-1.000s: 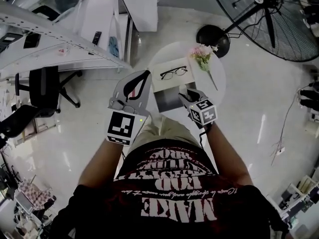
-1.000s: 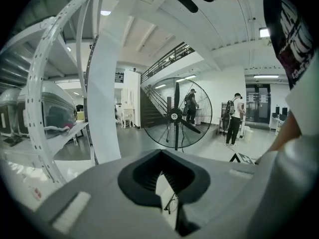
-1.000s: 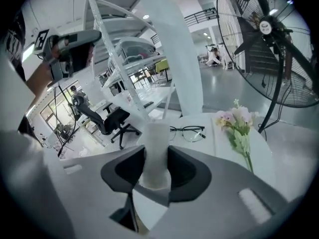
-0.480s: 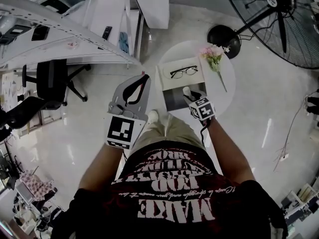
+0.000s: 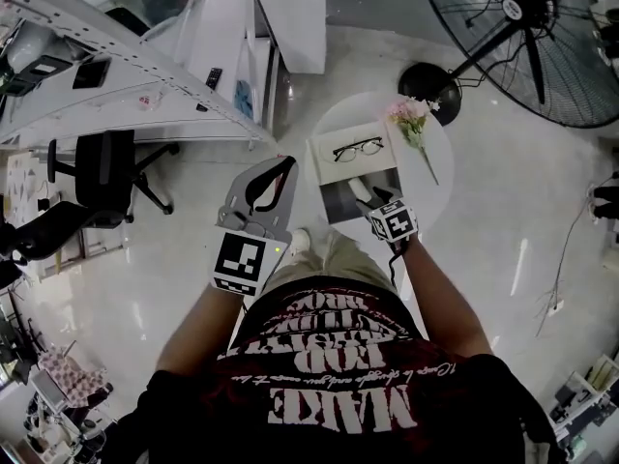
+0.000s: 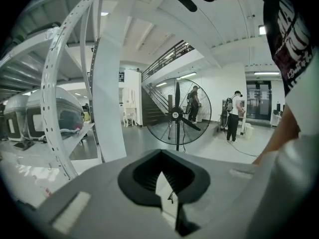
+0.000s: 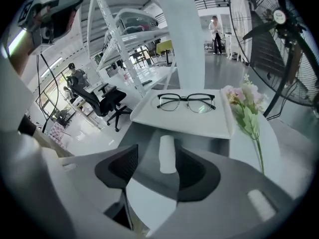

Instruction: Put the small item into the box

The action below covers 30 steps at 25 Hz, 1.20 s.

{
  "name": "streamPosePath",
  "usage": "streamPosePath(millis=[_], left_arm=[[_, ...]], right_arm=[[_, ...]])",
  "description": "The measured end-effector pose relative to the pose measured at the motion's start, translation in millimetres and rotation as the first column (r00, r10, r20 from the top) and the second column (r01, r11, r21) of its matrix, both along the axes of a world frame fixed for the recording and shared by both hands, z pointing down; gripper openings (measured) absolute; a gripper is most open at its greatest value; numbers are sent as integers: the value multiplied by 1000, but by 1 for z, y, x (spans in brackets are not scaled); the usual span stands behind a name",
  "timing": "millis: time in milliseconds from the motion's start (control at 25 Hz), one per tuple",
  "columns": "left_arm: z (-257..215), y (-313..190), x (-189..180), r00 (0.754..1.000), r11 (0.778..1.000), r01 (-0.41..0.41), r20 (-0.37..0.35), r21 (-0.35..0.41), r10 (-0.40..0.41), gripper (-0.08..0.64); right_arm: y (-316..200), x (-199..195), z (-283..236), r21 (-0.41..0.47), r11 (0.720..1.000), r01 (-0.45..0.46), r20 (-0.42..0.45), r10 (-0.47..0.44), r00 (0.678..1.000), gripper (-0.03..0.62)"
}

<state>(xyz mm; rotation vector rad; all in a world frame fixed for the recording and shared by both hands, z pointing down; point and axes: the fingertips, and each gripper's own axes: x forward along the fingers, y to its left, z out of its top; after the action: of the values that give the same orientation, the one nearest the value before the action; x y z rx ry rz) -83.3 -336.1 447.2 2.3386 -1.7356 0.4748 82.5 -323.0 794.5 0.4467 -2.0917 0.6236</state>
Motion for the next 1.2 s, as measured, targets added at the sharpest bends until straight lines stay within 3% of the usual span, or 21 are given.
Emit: streamPosePath(millis=[360, 600, 800, 1200], left_arm=[[-19, 17, -6, 998, 999, -16, -61, 28, 18, 2], [-34, 24, -8, 990, 996, -47, -131, 76, 57, 2], [-41, 29, -7, 986, 991, -88, -136, 100, 102, 2], [-51, 45, -4, 975, 980, -148, -146, 130, 166, 2]], right_arm=[[-3, 2, -69, 184, 976, -114, 91, 98, 991, 31], [-3, 11, -116, 239, 945, -222, 163, 187, 969, 29], [-3, 20, -167, 295, 895, -335, 258, 263, 930, 29], [21, 15, -263, 365, 828, -426, 389, 280, 878, 29]])
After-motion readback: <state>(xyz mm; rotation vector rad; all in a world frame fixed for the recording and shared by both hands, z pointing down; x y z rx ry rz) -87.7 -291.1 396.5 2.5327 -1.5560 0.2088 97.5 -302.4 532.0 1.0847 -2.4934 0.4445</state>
